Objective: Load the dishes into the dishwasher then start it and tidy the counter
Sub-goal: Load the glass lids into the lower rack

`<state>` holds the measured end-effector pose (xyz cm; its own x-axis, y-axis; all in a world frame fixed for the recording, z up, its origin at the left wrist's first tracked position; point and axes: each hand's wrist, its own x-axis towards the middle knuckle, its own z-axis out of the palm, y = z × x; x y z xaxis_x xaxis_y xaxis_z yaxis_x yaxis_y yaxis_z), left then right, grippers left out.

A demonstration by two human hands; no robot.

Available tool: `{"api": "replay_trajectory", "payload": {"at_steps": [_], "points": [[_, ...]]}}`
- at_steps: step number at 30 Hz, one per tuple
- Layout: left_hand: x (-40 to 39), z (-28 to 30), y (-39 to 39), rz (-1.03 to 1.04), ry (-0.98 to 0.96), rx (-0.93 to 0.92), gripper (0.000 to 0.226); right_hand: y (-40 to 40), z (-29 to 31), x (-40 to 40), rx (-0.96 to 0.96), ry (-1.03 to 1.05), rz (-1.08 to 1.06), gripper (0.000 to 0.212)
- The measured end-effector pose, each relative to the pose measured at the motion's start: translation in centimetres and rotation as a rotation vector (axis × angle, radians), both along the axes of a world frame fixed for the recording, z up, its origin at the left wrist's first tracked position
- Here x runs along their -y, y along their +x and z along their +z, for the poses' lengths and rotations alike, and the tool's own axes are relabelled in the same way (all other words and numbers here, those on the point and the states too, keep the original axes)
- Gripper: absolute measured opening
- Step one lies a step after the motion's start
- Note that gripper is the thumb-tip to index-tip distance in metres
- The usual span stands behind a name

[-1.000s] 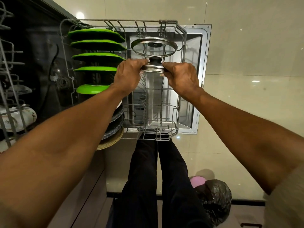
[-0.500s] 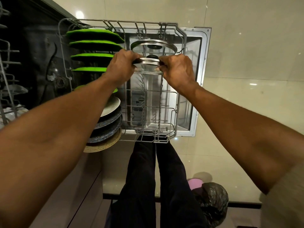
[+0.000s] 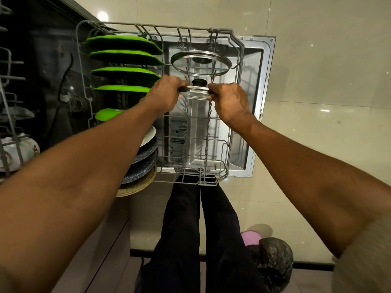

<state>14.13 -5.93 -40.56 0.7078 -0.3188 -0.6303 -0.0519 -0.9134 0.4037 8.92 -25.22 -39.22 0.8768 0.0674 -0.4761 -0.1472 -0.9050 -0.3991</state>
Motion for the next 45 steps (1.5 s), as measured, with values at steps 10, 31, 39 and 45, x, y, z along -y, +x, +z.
{"api": "replay_trajectory", "payload": {"at_steps": [10,31,39,45], "points": [[0.5,-0.4,-0.4,-0.044,0.072,-0.062,0.034,0.2,-1.2,0.3,-0.18,0.013,-0.053,0.019],[2.2,8.2,-10.7,0.014,0.162,0.034,0.082,-5.9,7.0,-4.3,-0.138,-0.105,0.244,0.071],[-1.5,17.0,-13.8,0.256,0.188,0.157,0.078,-9.0,14.0,-8.2,-0.01,-0.107,0.389,0.068],[-6.1,22.4,-19.3,0.391,0.214,0.24,0.067,-12.8,19.8,-11.9,0.083,-0.126,0.534,0.066]]}}
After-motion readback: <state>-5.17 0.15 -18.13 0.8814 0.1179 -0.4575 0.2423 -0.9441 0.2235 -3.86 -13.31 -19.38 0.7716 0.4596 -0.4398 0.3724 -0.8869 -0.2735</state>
